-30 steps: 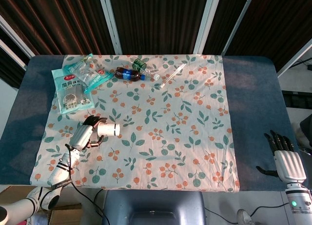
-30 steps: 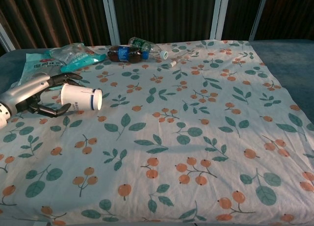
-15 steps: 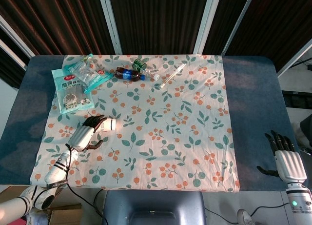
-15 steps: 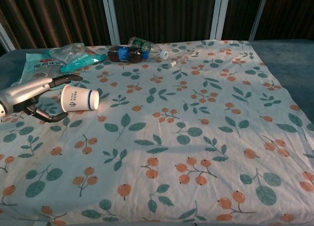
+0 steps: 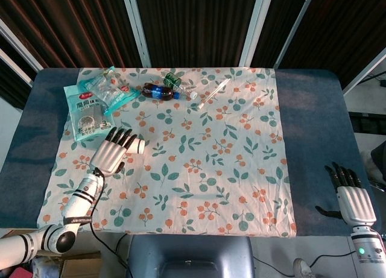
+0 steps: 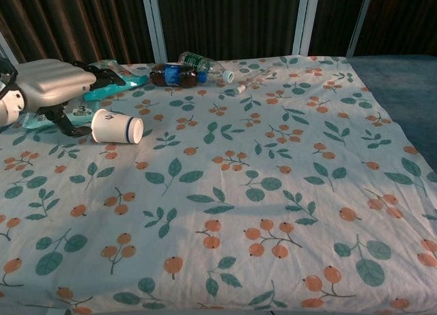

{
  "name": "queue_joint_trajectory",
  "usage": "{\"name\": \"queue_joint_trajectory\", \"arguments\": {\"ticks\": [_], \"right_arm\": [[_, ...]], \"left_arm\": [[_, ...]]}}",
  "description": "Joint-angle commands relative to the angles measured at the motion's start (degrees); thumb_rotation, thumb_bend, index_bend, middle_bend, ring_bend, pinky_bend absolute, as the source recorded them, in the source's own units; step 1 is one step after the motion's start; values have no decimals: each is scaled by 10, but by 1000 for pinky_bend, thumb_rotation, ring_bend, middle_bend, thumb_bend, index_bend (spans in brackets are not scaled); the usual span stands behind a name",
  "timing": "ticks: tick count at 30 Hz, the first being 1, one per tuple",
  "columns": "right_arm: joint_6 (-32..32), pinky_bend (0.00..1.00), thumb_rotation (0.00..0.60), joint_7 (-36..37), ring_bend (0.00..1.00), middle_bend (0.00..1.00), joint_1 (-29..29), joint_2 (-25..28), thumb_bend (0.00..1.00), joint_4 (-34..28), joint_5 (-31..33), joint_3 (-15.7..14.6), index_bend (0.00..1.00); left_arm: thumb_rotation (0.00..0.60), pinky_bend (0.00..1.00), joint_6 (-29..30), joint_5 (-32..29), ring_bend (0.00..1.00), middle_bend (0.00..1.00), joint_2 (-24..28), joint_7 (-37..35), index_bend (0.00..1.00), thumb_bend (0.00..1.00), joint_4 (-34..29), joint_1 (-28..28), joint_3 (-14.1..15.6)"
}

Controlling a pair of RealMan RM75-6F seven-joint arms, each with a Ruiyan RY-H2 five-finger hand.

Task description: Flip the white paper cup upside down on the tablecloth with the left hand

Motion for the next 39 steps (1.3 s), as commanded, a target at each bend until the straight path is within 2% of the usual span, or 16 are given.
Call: {"name": "queue_joint_trajectory", "arguments": {"ticks": [1,5,7,15,23,26,39], "right_arm": [[3,0,544,4,0,0,-3,1,0,2,0,-1,0],[2,0,544,12,0,0,-7,1,0,10,5,-2,0],[0,0,544,15,0,0,-8,1,0,13,8,-2,0],[-9,0,544,13,0,0,-5,-1,0,14,10,-4,0],[-14,0,546,24,0,0,-2,2,0,16,4,-4,0],[-15,0,545,23,0,0,-2,2,0,16,6,-4,0],[-20,0,544,22,0,0,0,5,0,13,10,-4,0]], "left_arm": [[600,0,-31,-193,0,0,-10,160,0,323,-36,-95,-20],[600,0,-56,-276,0,0,-27,189,0,324,-6,-137,-14],[600,0,-60,-288,0,0,-35,190,0,324,9,-149,-11],[600,0,-61,-242,0,0,-86,166,0,323,88,-169,13],[600,0,-76,-265,0,0,-119,187,8,323,151,-186,45],[600,0,-80,-270,0,1,-123,186,19,323,159,-187,47],[600,0,-87,-256,0,110,-156,200,129,342,233,-194,74]]}}
